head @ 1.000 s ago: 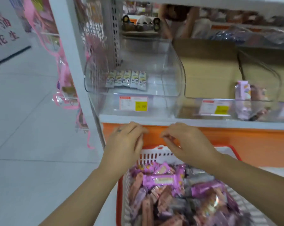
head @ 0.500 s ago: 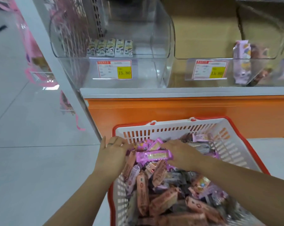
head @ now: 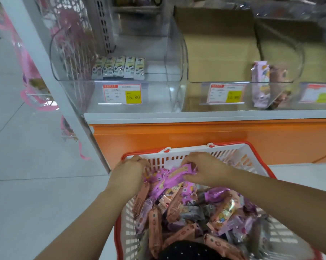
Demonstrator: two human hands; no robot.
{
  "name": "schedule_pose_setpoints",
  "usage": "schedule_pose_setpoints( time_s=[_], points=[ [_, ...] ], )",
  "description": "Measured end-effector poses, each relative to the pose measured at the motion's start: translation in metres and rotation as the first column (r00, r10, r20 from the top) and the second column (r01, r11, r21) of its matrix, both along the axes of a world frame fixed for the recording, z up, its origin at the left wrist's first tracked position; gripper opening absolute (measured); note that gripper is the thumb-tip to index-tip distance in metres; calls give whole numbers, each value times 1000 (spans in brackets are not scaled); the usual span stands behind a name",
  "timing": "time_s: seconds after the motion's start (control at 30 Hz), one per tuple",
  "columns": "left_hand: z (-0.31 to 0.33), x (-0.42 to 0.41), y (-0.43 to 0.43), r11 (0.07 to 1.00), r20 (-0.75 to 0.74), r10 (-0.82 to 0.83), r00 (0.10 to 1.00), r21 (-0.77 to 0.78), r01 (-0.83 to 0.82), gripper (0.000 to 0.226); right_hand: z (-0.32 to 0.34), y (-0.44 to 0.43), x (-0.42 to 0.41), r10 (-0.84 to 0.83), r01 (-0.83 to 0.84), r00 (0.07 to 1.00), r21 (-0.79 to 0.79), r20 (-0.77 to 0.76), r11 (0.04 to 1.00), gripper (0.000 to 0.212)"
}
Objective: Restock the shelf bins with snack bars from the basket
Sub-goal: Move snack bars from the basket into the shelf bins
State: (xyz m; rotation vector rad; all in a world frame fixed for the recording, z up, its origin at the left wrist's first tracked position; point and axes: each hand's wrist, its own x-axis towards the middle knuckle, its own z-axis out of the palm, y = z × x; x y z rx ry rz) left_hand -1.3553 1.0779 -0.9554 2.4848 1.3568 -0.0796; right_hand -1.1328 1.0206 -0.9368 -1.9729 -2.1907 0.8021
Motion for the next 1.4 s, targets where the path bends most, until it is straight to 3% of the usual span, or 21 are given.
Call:
schedule_pose_setpoints(
  time_s=[0.13,0.27,0.47,0.6,0.77,0.97,1.2,1.3,1.4],
  points=[
    [36,39,-4,948,385,-16,923,-289,137,35,49,-23,10,-178,191,956,36,-232,981,30],
    [84,76,-25,813,606,113,788,-511,277,27,91,-53,29,-298,361,860,81,-414,929,26],
    [134,100,-66,730,696,144,703,-554,399,32,140,-95,47,-408,574,665,77,-626,815,21],
    [160,113,-95,681,735,187,651,-575,454,30,161,-123,51,-429,639,618,102,-659,763,21],
    [188,132,-122,605,775,315,548,-609,513,31,185,-160,58,-388,671,480,44,-787,741,24],
    [205,162,-142,540,776,472,418,-629,560,40,203,-191,72,-333,621,546,104,-769,777,33],
    [206,211,-142,451,704,587,400,-694,561,42,198,-192,104,-370,635,671,241,-643,734,49],
    [204,240,-132,484,700,590,402,-705,519,44,189,-181,124,-405,685,672,313,-620,658,49],
    [200,276,-117,610,765,468,443,-642,465,35,177,-165,154,-414,735,642,365,-646,571,40]
  ],
)
